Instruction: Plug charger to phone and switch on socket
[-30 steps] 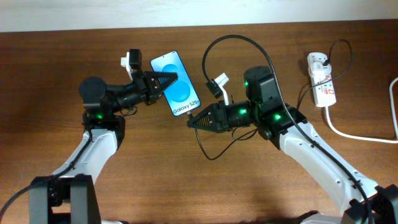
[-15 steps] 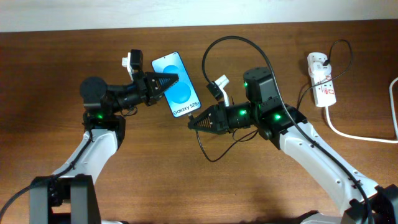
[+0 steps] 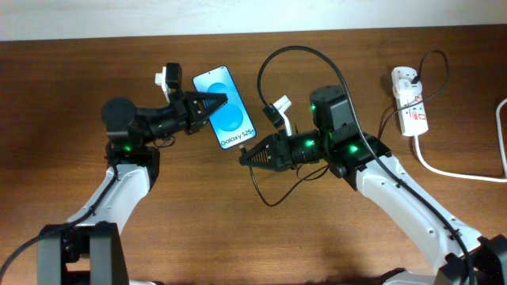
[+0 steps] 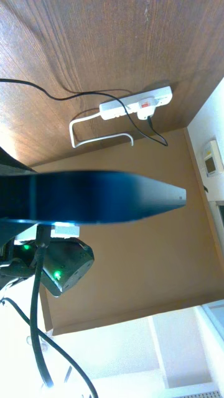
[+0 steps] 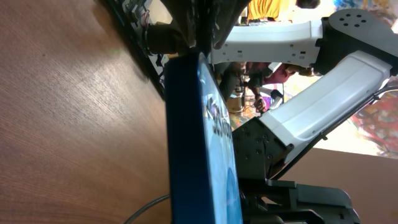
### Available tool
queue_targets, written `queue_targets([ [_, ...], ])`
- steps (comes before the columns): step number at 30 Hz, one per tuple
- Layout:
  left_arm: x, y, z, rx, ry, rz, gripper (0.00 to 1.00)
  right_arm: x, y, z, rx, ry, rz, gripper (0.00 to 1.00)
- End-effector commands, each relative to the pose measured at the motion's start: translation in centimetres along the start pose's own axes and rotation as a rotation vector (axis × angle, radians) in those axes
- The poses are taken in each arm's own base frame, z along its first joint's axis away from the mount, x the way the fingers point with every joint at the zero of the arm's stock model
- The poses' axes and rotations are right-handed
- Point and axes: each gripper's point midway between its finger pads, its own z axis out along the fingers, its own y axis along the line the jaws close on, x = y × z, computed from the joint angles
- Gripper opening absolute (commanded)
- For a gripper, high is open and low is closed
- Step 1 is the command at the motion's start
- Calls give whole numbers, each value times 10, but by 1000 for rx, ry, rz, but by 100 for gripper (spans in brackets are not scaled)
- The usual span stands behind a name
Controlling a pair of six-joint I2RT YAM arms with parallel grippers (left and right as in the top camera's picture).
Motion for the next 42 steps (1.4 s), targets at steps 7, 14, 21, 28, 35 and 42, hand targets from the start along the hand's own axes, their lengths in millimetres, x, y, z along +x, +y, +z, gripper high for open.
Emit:
queue_targets([
  [7, -4, -9, 0, 10, -9, 20, 0, 0, 7, -1, -21, 9, -38, 4],
  [14, -3, -9, 0, 11, -6, 20, 0, -4, 10, -1, -26, -4, -87, 4],
  [21, -3, -9, 0, 10, -7, 20, 0, 2, 4, 0, -9, 11, -28, 4],
  [28, -3, -9, 0, 11, -6, 20, 0, 0, 5, 0, -13, 5, -47, 4],
  [35, -3, -9, 0, 11, -6, 20, 0, -2, 5, 0, -8, -2, -50, 4],
  [42, 0, -9, 0, 12, 11, 20, 0, -5, 6, -1, -6, -15, -70, 4],
])
